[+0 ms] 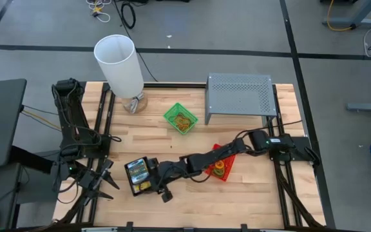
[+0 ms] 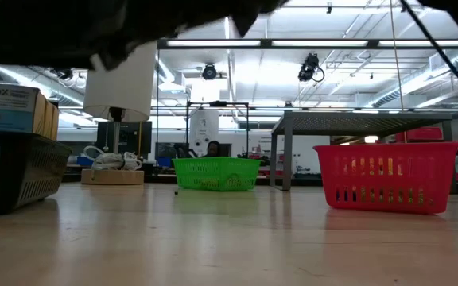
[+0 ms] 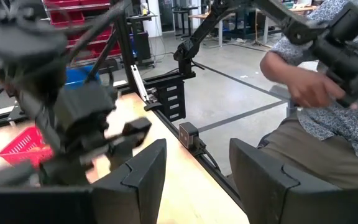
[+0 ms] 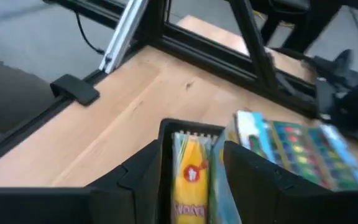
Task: Pick & Place Office Desk Supplies
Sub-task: Put the red bin on the shelf
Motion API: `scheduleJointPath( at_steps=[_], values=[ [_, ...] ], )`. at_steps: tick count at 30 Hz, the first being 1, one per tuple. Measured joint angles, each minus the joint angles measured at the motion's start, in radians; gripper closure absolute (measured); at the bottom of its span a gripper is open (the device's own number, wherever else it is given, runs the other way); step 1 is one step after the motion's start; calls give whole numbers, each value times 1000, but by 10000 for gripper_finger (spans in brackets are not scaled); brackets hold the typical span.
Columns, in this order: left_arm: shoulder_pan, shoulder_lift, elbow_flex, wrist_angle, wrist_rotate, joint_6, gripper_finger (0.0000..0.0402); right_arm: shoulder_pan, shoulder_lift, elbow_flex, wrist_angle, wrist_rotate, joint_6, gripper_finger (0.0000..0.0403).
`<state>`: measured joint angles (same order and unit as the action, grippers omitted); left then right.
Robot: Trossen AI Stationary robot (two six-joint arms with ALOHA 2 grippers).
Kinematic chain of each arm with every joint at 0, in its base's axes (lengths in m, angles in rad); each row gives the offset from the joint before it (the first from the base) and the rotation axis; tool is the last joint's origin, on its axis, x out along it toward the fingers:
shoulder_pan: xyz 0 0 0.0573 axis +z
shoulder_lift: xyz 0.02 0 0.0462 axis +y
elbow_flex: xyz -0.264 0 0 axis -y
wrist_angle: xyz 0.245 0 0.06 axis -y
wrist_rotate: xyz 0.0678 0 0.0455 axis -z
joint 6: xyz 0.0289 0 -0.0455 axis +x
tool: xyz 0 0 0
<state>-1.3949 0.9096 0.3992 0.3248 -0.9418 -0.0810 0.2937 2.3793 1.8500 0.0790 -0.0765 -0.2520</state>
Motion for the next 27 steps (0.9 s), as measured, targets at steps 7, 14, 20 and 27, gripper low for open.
scheduleJointPath(
  at_steps=[7, 14, 20, 27],
  values=[
    [0, 0, 0, -2, 0, -1, 220, 55, -154, 0, -425, 168, 44, 220],
    [0, 0, 0, -3, 0, 1, 220, 110, -243, 1, -951, 198, 312, 220],
    [0, 0, 0, -9, -1, 14, 220, 143, -246, 1, -1336, 195, 520, 220],
    [0, 0, 0, -12, 0, 29, 220, 154, -246, 1, -1438, 105, 663, 220]
  ],
)
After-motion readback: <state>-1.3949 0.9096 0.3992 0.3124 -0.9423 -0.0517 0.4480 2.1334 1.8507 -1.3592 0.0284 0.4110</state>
